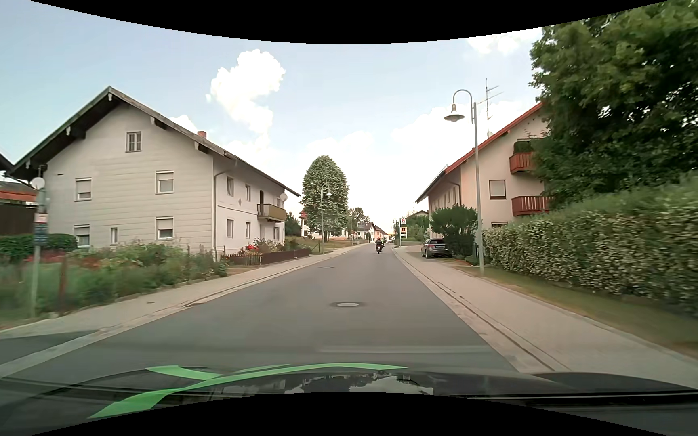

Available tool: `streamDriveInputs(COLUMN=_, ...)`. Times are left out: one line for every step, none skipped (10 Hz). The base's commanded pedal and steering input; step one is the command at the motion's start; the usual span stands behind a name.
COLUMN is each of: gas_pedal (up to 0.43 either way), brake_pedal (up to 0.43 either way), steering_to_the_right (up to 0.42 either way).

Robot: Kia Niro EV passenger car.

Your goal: Follow the waypoints while adhering to traffic rules and regulations

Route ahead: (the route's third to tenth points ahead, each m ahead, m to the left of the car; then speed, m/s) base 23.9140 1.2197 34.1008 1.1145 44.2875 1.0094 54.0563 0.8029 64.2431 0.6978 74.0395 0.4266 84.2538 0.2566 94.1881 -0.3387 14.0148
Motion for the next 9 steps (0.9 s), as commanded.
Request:
streamDriveInputs(gas_pedal=0.22, brake_pedal=0.0, steering_to_the_right=0.006)
streamDriveInputs(gas_pedal=0.22, brake_pedal=0.0, steering_to_the_right=0.006)
streamDriveInputs(gas_pedal=0.22, brake_pedal=0.0, steering_to_the_right=0.005)
streamDriveInputs(gas_pedal=0.228, brake_pedal=0.0, steering_to_the_right=0.005)
streamDriveInputs(gas_pedal=0.228, brake_pedal=0.0, steering_to_the_right=0.006)
streamDriveInputs(gas_pedal=0.228, brake_pedal=0.0, steering_to_the_right=0.004)
streamDriveInputs(gas_pedal=0.209, brake_pedal=0.0, steering_to_the_right=0.003)
streamDriveInputs(gas_pedal=0.197, brake_pedal=0.0, steering_to_the_right=0.003)
streamDriveInputs(gas_pedal=0.197, brake_pedal=0.0, steering_to_the_right=0.003)
